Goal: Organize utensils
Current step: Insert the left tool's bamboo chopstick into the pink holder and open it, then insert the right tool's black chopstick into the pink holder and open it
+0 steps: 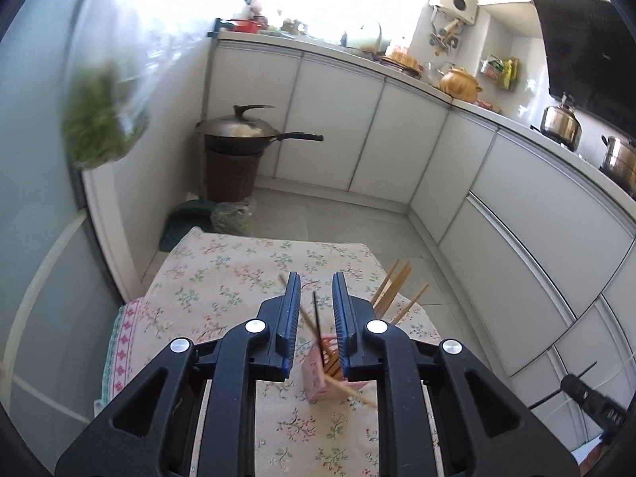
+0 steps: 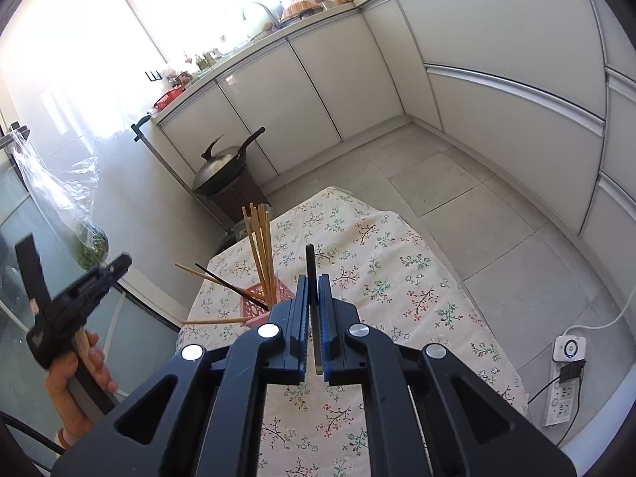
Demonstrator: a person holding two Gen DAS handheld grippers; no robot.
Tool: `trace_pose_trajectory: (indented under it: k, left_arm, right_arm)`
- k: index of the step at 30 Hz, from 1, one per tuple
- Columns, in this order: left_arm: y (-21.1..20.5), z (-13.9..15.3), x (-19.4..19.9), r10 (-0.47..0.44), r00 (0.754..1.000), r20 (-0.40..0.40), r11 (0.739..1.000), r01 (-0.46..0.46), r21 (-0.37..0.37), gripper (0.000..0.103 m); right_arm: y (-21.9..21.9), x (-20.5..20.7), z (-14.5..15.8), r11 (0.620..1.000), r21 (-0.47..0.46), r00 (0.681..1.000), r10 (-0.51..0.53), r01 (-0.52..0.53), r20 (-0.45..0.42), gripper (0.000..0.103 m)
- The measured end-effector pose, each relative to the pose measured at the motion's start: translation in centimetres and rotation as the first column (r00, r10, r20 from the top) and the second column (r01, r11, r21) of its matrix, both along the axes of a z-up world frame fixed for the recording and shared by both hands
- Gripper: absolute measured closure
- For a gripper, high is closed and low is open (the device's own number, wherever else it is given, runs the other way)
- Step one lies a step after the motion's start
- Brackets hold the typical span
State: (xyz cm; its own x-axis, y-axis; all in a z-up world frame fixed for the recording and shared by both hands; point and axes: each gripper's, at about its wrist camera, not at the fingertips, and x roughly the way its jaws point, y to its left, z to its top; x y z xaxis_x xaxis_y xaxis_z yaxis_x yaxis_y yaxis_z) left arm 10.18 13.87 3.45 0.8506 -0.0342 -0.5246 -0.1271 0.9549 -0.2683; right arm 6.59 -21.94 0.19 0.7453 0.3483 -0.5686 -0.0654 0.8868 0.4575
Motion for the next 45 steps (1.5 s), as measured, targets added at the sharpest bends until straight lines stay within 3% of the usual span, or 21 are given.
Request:
trace_pose_trajectory:
  k: [7, 17, 22, 29, 32, 38, 45]
  left_arm:
    - [3.1, -1.7, -2.5, 0.055, 0.998, -0.041, 0.998, -0.056, -0.025, 0.085]
    - [4.3, -0.8, -3.1, 0.044, 0.999, 0.000, 0.998, -0.043, -0.054, 0.080]
    - [5.0, -0.6, -2.9, 0.041, 0.999, 0.005, 0.996, -0.041, -0.074, 0.078]
    - [4.9, -0.8, -2.3, 0.037, 0.999, -0.001, 0.998, -0.037, -0.056, 0.075]
    - [4.3, -0.4, -2.4, 0.023, 1.000, 0.016, 0.999, -0.023, -0.041, 0.075]
    - [1.6, 0.1, -2.5, -0.015, 0.999, 0.031, 1.000, 0.015, 0.008, 0.075]
    - [-2.0, -0.2, -3.5, -0.073, 0.997, 0.039, 0.993, 0.069, 0.092, 0.070]
  right_arm:
    - [1.8, 1.0, 3.1, 1.000, -0.010, 0.999, -0.004, 0.005, 0.052, 0.098]
    - [8.5, 6.3, 7.5, 0.997, -0.074, 0.991, 0.029, -0.019, 0.133, 0.098]
    - [12.0, 9.1, 6.4, 0.993, -0.117, 0.993, 0.048, -0.035, 0.109, 0.098]
    - [15.2, 12.3, 1.5, 0.991, -0.117, 0.996, 0.077, -0.072, 0.035, 0.093]
    - [15.2, 12.1, 1.1, 0.990, -0.123, 0.996, 0.080, -0.075, 0.031, 0.093]
    - [14.4, 9.1, 2.2, 0.969, -0.239, 0.992, 0.088, -0.064, 0.092, 0.093]
    - [13.2, 4.3, 1.3, 0.941, -0.336, 0.985, 0.101, -0.048, 0.141, 0.093]
